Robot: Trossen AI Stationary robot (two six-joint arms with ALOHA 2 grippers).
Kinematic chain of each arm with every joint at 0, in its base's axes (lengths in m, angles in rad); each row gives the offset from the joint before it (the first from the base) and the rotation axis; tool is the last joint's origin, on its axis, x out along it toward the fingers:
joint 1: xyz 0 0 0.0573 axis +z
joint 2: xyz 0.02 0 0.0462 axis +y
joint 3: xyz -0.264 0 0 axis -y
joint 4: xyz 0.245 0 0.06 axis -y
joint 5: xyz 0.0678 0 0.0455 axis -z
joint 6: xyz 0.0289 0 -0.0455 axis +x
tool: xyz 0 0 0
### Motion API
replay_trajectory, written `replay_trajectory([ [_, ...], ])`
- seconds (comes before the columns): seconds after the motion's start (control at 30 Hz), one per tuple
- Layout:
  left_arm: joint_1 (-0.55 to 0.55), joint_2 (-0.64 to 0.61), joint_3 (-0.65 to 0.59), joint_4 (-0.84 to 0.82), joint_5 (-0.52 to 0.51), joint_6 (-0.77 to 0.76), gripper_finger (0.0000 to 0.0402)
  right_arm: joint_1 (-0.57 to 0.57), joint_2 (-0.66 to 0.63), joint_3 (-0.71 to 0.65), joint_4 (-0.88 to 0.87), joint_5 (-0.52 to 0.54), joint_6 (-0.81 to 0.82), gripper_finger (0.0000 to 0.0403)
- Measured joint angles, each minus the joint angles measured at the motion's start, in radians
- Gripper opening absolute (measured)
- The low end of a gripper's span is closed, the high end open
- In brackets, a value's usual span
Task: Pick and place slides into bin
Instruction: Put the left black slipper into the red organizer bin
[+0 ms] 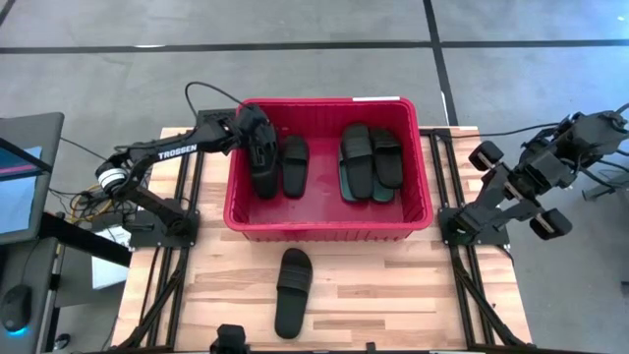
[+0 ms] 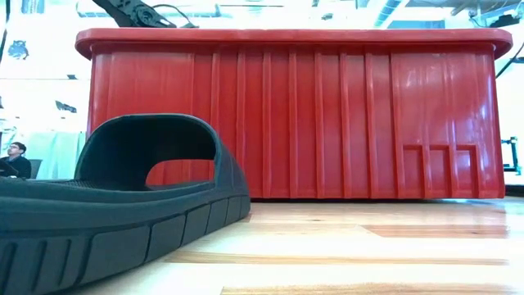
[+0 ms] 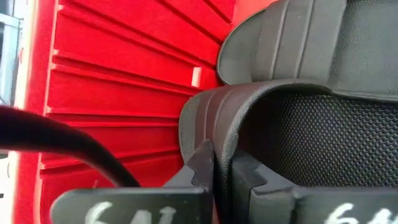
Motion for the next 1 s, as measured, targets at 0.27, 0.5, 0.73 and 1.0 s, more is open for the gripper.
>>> replay_trajectory([
  [0.27,0.029,0.006,0.0,0.012,0.03,0.018,0.0,0.0,0.0,0.0,-0.001,0.022,-0.009,0.0127],
  [0.5,0.04,0.006,0.0,0.019,0.048,0.03,0.0,0.0,0.0,0.0,-0.002,0.022,-0.028,0.0127],
  [0.73,0.047,0.006,0.0,0.019,0.067,0.02,0.0002,0.0,0.0,0.0,-0.002,0.022,-0.028,0.0127],
  [1.0,0.047,0.006,0.0,0.015,0.067,-0.009,0.0012,0.0,0.0,0.0,-0.001,0.022,-0.027,0.0127],
])
